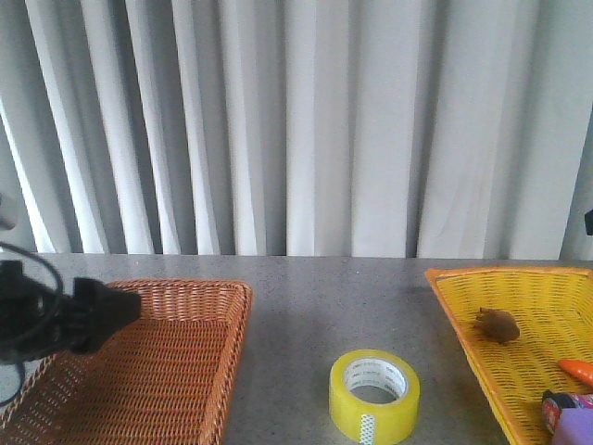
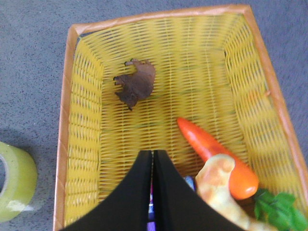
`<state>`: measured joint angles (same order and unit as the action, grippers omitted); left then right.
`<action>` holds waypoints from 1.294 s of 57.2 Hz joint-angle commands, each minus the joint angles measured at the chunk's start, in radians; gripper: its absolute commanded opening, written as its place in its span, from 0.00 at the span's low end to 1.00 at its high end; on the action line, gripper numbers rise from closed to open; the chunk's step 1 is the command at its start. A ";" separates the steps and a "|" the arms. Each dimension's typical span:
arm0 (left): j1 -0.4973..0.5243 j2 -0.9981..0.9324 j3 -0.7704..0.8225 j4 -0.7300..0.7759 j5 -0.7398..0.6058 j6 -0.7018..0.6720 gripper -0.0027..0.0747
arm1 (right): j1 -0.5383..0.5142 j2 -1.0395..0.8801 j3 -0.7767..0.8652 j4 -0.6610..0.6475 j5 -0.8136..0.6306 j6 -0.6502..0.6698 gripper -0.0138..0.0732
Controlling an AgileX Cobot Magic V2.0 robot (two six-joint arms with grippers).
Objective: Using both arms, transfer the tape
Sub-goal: 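Reach the left gripper over to the tape roll on the table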
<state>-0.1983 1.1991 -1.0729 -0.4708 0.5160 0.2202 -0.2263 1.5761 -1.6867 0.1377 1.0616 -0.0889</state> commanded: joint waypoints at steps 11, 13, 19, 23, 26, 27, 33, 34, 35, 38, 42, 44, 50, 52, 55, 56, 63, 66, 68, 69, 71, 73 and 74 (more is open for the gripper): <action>-0.198 0.269 -0.350 -0.049 0.000 0.011 0.80 | -0.016 -0.046 -0.003 0.036 -0.027 0.029 0.15; -0.226 0.317 -0.391 -0.040 -0.003 0.011 0.80 | -0.016 -0.046 -0.003 0.036 -0.027 0.027 0.15; -0.288 0.445 -0.505 -0.009 -0.002 0.011 0.80 | -0.016 -0.046 -0.003 0.036 -0.027 0.027 0.15; -0.328 0.513 -0.563 0.006 -0.002 0.011 0.80 | -0.016 -0.046 -0.003 0.036 -0.027 0.027 0.15; -0.355 0.569 -0.601 0.024 -0.002 0.011 0.80 | -0.016 -0.046 -0.003 0.036 -0.027 0.027 0.15; -0.365 0.588 -0.615 0.035 -0.002 0.010 0.80 | -0.016 -0.046 -0.003 0.036 -0.027 0.027 0.15; -0.404 0.674 -0.668 0.104 -0.002 -0.002 0.79 | -0.016 -0.046 -0.003 0.036 -0.027 0.027 0.15; -0.413 0.689 -0.677 0.111 -0.003 -0.005 0.79 | -0.016 -0.046 -0.003 0.036 -0.027 0.027 0.15; -0.417 0.698 -0.681 0.121 -0.002 -0.010 0.79 | -0.016 -0.046 -0.003 0.036 -0.027 0.027 0.15; -0.432 0.731 -0.697 0.142 -0.002 -0.047 0.79 | -0.016 -0.046 -0.003 0.036 -0.027 0.027 0.15; -0.443 0.766 -0.713 0.188 -0.002 -0.094 0.79 | -0.016 -0.046 -0.003 0.036 -0.027 0.027 0.15; -0.447 0.780 -0.718 0.214 -0.001 -0.122 0.79 | -0.016 -0.046 -0.003 0.036 -0.027 0.027 0.15; -0.453 0.805 -0.723 0.329 -0.012 -0.202 0.79 | -0.016 -0.046 -0.003 0.036 -0.027 0.027 0.15; -0.453 0.808 -0.724 0.373 -0.017 -0.238 0.79 | -0.016 -0.046 -0.003 0.036 -0.027 0.027 0.15; -0.453 0.813 -0.724 0.432 -0.029 -0.309 0.79 | -0.016 -0.046 -0.003 0.036 -0.027 0.027 0.15; -0.453 0.814 -0.724 0.454 -0.032 -0.337 0.79 | -0.016 -0.046 -0.003 0.036 -0.027 0.027 0.15; -0.453 0.825 -0.724 0.550 -0.052 -0.456 0.79 | -0.016 -0.046 -0.003 0.036 -0.027 0.027 0.15; -0.453 0.832 -0.724 0.554 -0.063 -0.478 0.79 | -0.016 -0.046 -0.003 0.036 -0.027 0.027 0.15; -0.453 0.836 -0.724 0.552 -0.070 -0.488 0.79 | -0.016 -0.046 -0.003 0.036 -0.027 0.027 0.15; -0.453 0.838 -0.724 0.552 -0.073 -0.492 0.79 | -0.016 -0.046 -0.003 0.036 -0.027 0.027 0.15; -0.453 0.846 -0.724 0.552 -0.078 -0.499 0.79 | -0.016 -0.046 -0.003 0.036 -0.027 0.027 0.15; -0.453 0.850 -0.724 0.549 -0.083 -0.504 0.79 | -0.016 -0.046 -0.003 0.036 -0.027 0.027 0.15; -0.453 0.855 -0.724 0.549 -0.082 -0.508 0.79 | -0.016 -0.046 -0.003 0.036 -0.027 0.027 0.15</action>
<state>-0.6470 2.0972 -1.7626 0.0732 0.5069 -0.2503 -0.2365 1.5748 -1.6647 0.1655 1.0811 -0.0581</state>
